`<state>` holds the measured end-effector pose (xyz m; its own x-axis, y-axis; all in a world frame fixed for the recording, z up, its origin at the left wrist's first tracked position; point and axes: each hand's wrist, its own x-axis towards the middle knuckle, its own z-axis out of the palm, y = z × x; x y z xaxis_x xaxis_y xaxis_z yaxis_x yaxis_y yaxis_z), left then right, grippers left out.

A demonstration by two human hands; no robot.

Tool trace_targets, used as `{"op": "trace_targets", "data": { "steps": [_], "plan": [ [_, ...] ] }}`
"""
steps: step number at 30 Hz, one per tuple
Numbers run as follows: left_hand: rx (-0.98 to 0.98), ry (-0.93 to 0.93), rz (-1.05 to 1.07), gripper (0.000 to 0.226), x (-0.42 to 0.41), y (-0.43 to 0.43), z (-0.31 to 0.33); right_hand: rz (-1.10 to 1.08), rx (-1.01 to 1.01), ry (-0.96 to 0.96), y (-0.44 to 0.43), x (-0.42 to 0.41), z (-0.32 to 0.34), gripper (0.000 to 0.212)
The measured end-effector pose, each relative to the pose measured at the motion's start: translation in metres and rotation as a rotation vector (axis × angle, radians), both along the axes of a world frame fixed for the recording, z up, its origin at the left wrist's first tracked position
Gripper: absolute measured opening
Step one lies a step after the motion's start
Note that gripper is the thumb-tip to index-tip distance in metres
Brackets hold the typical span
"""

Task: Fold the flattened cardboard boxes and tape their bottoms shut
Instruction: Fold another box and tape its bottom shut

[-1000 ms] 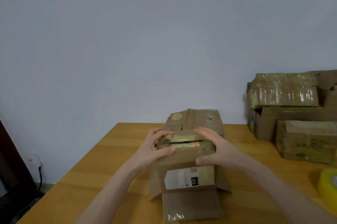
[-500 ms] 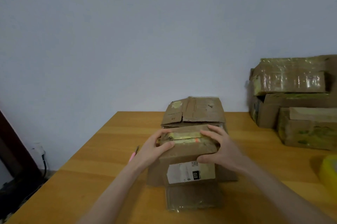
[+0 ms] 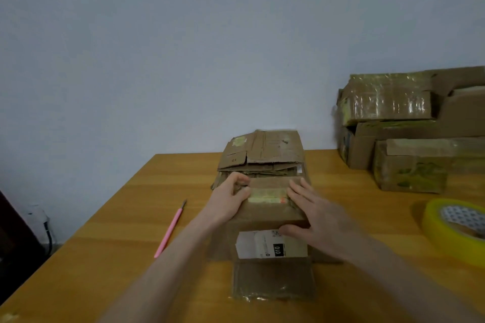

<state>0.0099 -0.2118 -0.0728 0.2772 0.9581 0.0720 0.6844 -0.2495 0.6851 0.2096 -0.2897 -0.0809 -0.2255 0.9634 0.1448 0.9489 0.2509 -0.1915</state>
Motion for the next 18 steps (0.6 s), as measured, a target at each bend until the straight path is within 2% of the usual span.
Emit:
{"op": "trace_targets", "data": {
  "steps": [2, 4, 5, 6, 8, 10, 13, 15, 18],
  "plan": [
    [0.087, 0.17, -0.041, 0.034, 0.003, -0.002, 0.003, 0.0, 0.004, -0.048, -0.001, 0.0, 0.001, 0.108],
    [0.348, 0.47, -0.024, 0.044, 0.01, -0.009, 0.007, 0.006, 0.026, -0.106, -0.001, 0.001, 0.002, 0.108],
    [0.458, 0.549, -0.063, 0.047, 0.014, -0.015, 0.009, 0.012, 0.045, -0.134, 0.0, 0.0, 0.0, 0.11],
    [0.476, 0.582, -0.124, 0.052, 0.02, -0.021, 0.009, 0.019, 0.06, -0.159, -0.001, -0.001, 0.0, 0.116],
    [0.381, 0.659, -0.211, 0.071, 0.028, -0.035, 0.003, 0.021, 0.056, -0.188, -0.003, -0.004, -0.003, 0.124],
    [0.341, 0.762, -0.24, 0.087, 0.029, -0.041, -0.006, 0.011, 0.061, -0.162, -0.005, -0.007, -0.005, 0.118],
    [0.332, 0.795, -0.246, 0.092, 0.026, -0.035, -0.005, -0.004, 0.049, -0.153, -0.006, -0.01, 0.002, 0.097],
    [0.346, 0.789, -0.259, 0.091, 0.024, -0.034, -0.003, -0.011, 0.003, -0.137, -0.007, -0.011, 0.006, 0.101],
    [0.344, 0.794, -0.268, 0.088, 0.023, -0.033, -0.004, -0.02, -0.016, -0.134, -0.006, -0.011, 0.004, 0.085]
  ]
}}
